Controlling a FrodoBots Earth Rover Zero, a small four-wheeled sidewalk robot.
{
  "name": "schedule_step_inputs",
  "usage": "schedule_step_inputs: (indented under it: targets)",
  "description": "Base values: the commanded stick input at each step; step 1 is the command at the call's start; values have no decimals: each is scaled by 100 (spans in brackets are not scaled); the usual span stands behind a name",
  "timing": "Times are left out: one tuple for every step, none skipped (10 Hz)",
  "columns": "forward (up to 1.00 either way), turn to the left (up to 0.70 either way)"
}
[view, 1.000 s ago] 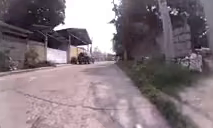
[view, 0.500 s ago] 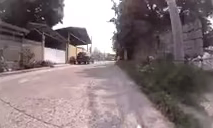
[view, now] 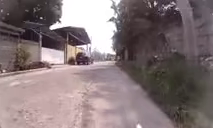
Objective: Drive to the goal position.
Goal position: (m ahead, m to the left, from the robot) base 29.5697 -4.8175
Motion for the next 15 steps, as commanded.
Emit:
schedule_step_inputs:
  targets:
    - [85,0]
    - [85,0]
    - [85,0]
    - [85,0]
    - [85,0]
    - [85,0]
    - [85,0]
    - [85,0]
    - [85,0]
    - [85,0]
    - [85,0]
    - [85,0]
    - [85,0]
    - [85,0]
    - [85,0]
